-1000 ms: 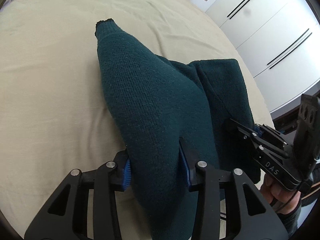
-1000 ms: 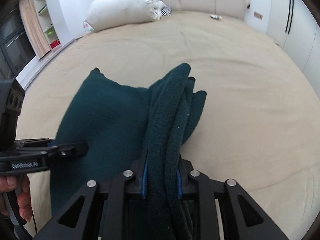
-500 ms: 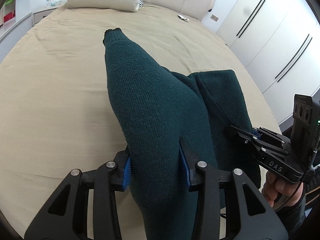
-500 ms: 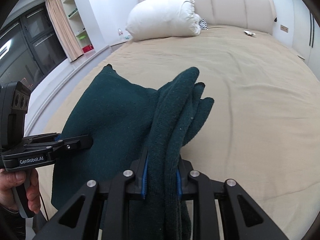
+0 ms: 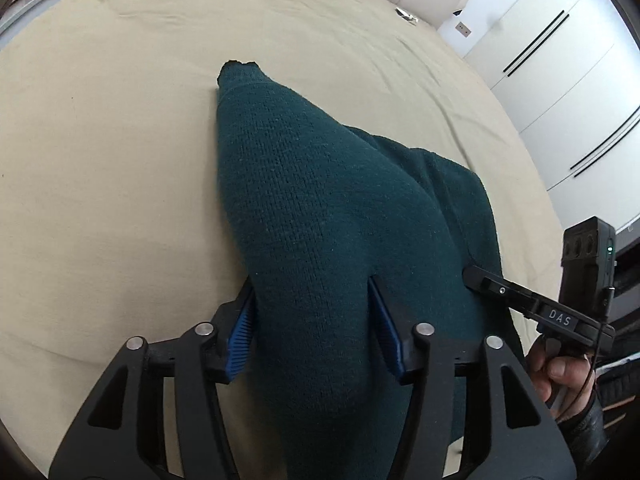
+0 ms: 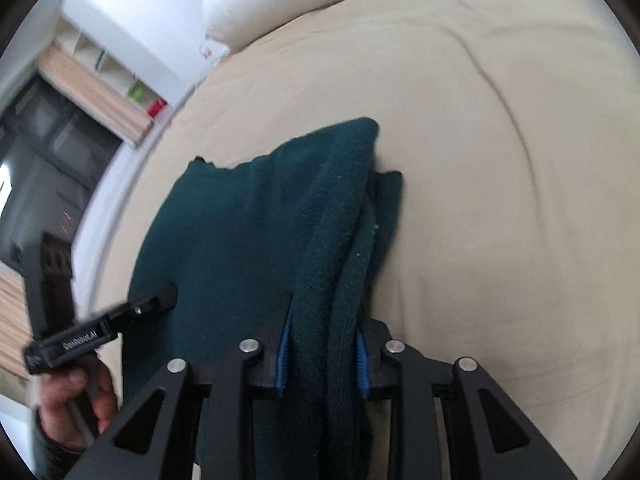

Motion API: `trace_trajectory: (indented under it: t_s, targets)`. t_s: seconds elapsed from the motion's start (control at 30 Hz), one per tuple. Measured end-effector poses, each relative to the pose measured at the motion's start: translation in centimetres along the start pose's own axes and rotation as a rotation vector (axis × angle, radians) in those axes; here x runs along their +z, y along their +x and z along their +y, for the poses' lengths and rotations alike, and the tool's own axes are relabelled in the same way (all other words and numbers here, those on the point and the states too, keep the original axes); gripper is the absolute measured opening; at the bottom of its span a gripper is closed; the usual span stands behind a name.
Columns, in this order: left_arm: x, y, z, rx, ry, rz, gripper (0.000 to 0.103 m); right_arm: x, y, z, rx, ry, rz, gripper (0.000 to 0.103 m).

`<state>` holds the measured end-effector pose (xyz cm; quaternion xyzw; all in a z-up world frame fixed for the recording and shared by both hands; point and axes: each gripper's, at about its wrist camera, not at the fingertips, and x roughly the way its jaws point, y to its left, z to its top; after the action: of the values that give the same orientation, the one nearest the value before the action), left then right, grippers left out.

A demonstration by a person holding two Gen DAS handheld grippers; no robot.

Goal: Fold small clothes

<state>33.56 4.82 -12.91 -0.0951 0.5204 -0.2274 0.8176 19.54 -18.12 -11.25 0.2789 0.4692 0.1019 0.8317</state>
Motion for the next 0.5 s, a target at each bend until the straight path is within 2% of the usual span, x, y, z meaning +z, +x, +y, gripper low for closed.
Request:
trace_trajectory:
  t_s: [0.07,0.2,0.3,0.43,0.47,0.5]
  targets:
    - [0.1,0.2,0.0,0.012,0.017,-0.008,0.06,-0.3,0.0,-0.5,0.026,0.016,-0.008,0.033]
    - [-0.9,-0.2,0.7,0.021,0.016,-0.032,0.061,-0.4,-0.6,-0.5,0.022,0.011,-0.018,0.037]
    - [-3.2,-2.8,0.3,0.052,0.038,-0.089,0.06,-1.0,-2.3,0.0,-0.037,-0.01,-0.048,0.043]
    - [-5.2,-7.6,-1.8,0.155,0.133,-0.264,0.061,-2.0,-5.8,1.2,-0.13,-0.074,-0.133,0.047]
    - [-5.8,-9.1,-2.7,0.189,0.162,-0.321,0.067,-2.3,-7.0,1.6,-0.151,-0.092,-0.163,0.048]
    - [-6.3,-10.4,-3.9,0.219,0.191,-0.375,0.072,-2.8,-8.4,1.9,-0.174,-0.108,-0.2,0.054]
